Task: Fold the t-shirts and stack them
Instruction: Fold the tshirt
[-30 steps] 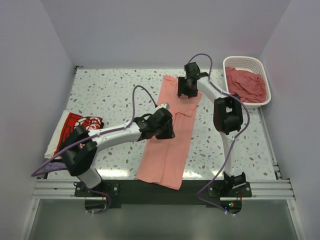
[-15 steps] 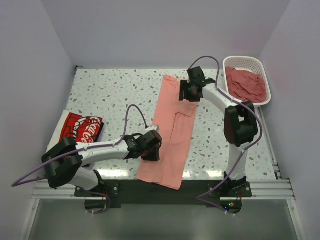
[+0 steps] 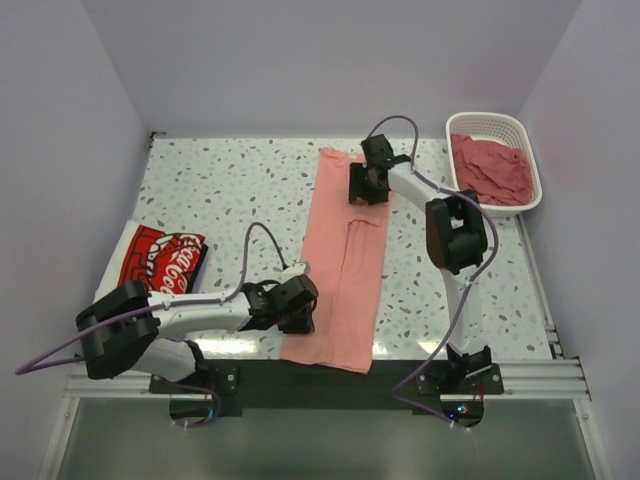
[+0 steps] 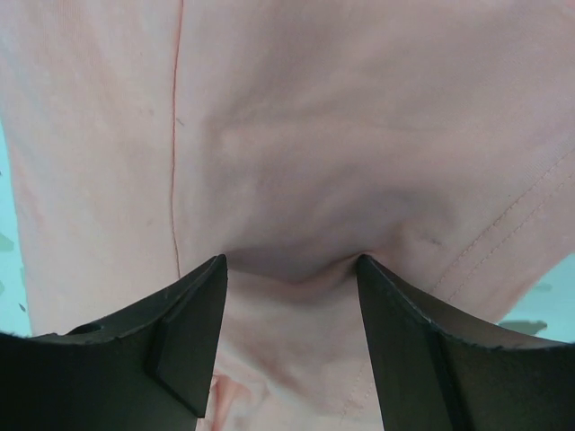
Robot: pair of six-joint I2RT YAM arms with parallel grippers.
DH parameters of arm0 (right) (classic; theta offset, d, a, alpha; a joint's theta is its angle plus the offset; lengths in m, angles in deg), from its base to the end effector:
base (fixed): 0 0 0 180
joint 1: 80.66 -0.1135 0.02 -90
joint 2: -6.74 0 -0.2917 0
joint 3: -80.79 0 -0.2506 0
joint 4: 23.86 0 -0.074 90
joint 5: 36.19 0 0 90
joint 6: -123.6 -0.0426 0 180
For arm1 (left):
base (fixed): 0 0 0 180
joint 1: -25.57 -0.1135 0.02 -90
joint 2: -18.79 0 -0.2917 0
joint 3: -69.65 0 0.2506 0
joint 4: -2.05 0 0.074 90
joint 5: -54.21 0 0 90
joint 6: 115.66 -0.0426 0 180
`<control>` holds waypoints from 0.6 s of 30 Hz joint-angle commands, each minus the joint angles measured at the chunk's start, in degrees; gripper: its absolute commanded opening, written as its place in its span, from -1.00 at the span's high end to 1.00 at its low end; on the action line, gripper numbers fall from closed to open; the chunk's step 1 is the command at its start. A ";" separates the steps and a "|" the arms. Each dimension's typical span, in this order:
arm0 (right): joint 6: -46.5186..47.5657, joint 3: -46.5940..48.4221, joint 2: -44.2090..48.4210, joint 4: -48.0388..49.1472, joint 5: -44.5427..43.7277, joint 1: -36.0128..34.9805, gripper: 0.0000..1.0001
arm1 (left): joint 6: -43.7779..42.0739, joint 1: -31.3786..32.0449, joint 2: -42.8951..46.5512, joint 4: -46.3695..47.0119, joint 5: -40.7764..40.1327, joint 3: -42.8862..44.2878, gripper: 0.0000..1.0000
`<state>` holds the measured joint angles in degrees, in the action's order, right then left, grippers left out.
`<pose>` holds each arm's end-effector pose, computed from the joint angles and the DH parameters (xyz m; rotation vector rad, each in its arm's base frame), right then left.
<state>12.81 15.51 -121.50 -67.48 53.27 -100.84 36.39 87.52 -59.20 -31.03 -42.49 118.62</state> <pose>0.4765 0.1747 0.1861 0.0174 2.5893 0.2558 0.1139 -0.2032 0.1745 -0.0426 2.7633 -0.5301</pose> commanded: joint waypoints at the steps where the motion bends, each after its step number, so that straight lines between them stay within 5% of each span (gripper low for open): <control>1: 1.46 7.14 -6.30 -2.92 -0.78 0.06 -0.28 | 1.42 0.27 -2.33 2.08 -0.60 1.88 0.39; 10: 4.09 31.14 -21.25 -9.18 -1.05 0.06 -0.31 | 0.45 -3.68 -10.41 6.12 0.80 7.86 0.38; 18: 6.38 33.62 -14.95 -9.79 -2.19 0.14 -0.60 | -2.18 -5.17 -7.97 5.43 2.04 11.02 0.31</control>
<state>16.63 48.25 -140.50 -74.36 53.23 -101.04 36.21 82.63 -69.56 -25.02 -40.91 126.84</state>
